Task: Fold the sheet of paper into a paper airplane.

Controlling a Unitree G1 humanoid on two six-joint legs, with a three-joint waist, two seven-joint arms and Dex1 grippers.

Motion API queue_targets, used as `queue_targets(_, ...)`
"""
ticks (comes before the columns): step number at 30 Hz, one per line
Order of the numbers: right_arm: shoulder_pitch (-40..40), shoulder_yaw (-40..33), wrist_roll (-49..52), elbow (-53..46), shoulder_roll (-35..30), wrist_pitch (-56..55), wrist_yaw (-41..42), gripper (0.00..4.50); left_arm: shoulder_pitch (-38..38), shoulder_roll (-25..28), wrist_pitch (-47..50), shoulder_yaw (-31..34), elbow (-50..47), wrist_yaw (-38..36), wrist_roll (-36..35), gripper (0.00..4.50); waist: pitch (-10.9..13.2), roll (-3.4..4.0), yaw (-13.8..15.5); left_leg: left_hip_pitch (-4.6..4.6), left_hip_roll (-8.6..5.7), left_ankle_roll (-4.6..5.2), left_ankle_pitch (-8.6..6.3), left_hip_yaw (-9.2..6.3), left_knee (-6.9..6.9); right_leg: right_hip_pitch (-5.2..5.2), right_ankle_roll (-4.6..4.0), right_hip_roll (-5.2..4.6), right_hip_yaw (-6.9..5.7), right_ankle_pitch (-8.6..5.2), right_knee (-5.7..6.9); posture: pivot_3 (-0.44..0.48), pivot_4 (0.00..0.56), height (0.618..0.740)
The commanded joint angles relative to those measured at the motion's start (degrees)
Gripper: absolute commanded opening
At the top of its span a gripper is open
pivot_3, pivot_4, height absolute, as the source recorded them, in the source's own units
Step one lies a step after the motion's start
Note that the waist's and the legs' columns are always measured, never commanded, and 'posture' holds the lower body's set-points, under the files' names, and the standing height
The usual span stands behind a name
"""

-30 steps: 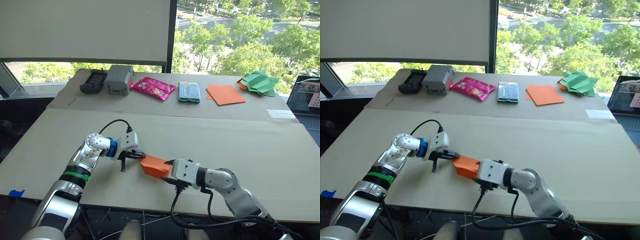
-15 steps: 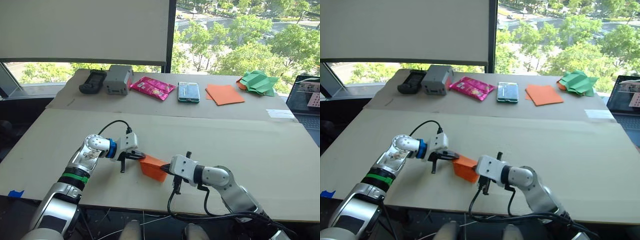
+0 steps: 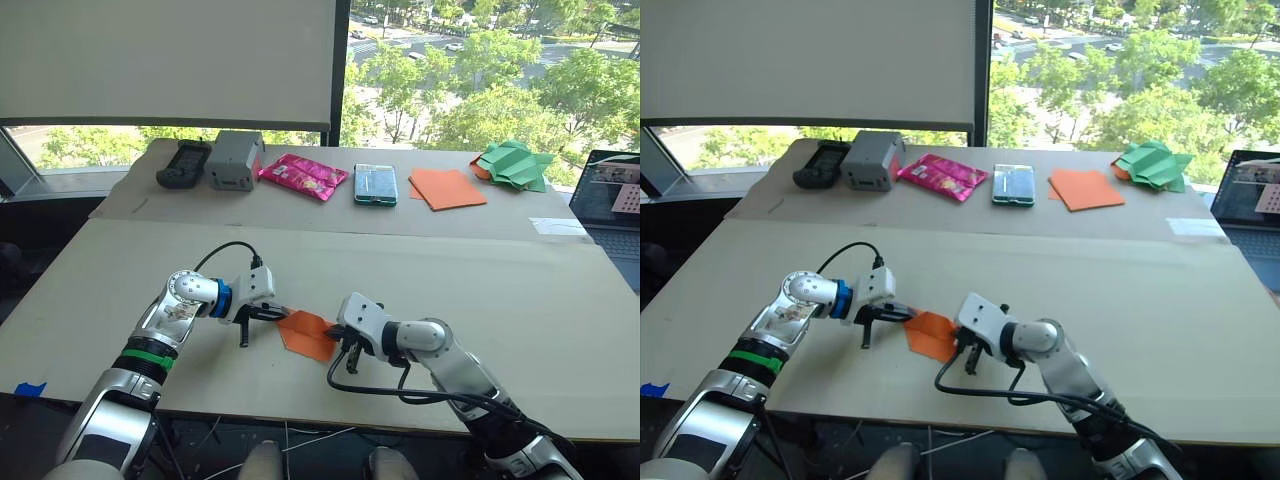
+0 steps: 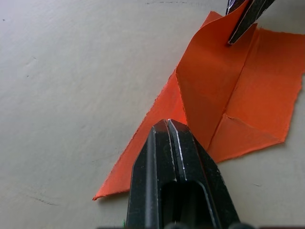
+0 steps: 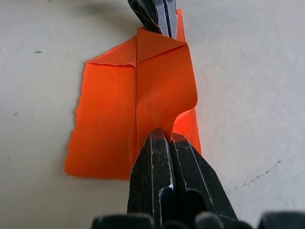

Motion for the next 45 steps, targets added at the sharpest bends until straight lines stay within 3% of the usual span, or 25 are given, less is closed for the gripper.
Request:
queue_targets(1, -0.6, 0.5, -0.2, 0.6, 0.7, 0.7, -0.9, 0.02, 0.3, 2.2, 2.7, 2.3, -3.4, 0.5, -0.9, 0.0, 0.0, 0.0, -0.4, 0.0, 0.01, 0.0, 0.0, -0.01, 0.0, -0.01, 0.0, 0.01, -0.01, 0.0, 0.01, 0.0, 0.15, 0.702)
queue_targets(9, -0.3, 1.1, -1.0, 1.7, 0.7, 0.8, -1.8, 0.02, 3.6, 6.2, 13.2, 8.7, -19.7, 0.1, -9.0, 0.0, 0.0, -0.01, -1.0, -0.01, 0.02, -0.02, -0.01, -0.05, -0.02, -0.01, 0.0, 0.04, 0.01, 0.0, 0.02, 0.0, 0.15, 0.702)
queue_targets(13, -0.6, 1.3, -1.0, 2.2, 0.9, 0.8, -1.9, 0.02, 8.3, 6.9, 18.5, 7.9, -27.7, -1.1, -12.5, 0.0, 0.0, 0.0, -1.1, 0.01, 0.02, -0.06, -0.04, -0.04, -0.02, 0.0, -0.01, 0.04, 0.03, 0.0, 0.01, 0.0, 0.15, 0.702)
queue_targets(20, -1.4, 1.7, -1.0, 2.7, 1.1, 0.6, -1.6, 0.02, 9.5, 4.0, 11.9, 4.0, -20.3, 4.4, -6.1, 0.0, 0.0, -0.01, -1.1, 0.02, 0.02, -0.08, -0.05, -0.05, -0.04, -0.03, -0.02, 0.04, 0.03, -0.01, 0.0, 0.0, 0.15, 0.702)
queue_targets(24, -1.5, 2.0, -1.2, 2.6, 0.9, 0.4, -1.4, 0.02, 8.2, 1.8, 11.4, 4.3, -17.7, 5.6, -6.3, 0.0, 0.0, -0.02, -1.2, 0.02, 0.02, -0.07, -0.05, -0.05, -0.03, -0.04, -0.01, 0.04, 0.03, -0.01, -0.01, 0.0, 0.15, 0.702)
queue_targets(33, -2.4, 0.9, -1.3, 2.7, 1.9, 0.9, -3.4, 0.02, 9.9, 2.4, 6.4, 0.8, -11.4, 7.2, -0.1, 0.0, 0.0, -0.01, -1.2, 0.07, 0.02, -0.08, -0.05, -0.05, -0.04, -0.02, -0.01, 0.05, 0.03, 0.0, 0.02, 0.0, 0.15, 0.702)
queue_targets(40, -3.3, -4.1, 2.5, -6.2, 3.7, 0.8, -5.1, 2.32, 10.1, 2.2, 4.4, -0.2, -8.5, 7.7, 1.0, 0.0, 0.0, 0.05, -1.0, 0.05, 0.02, -0.36, -0.23, -0.05, -0.05, -0.02, -0.01, 0.04, 0.04, 0.0, 0.0, 0.0, 0.15, 0.702)
queue_targets(45, -4.6, 0.0, 1.8, -7.3, 4.8, -1.9, -4.2, 2.32, 10.3, 2.1, 4.2, -0.4, -7.9, 7.5, 1.0, 0.0, -0.3, 0.31, -1.1, 0.09, 0.02, -0.34, -0.22, -0.05, -0.05, -0.01, -0.01, 0.05, 0.03, 0.0, 0.02, 0.0, 0.15, 0.702)
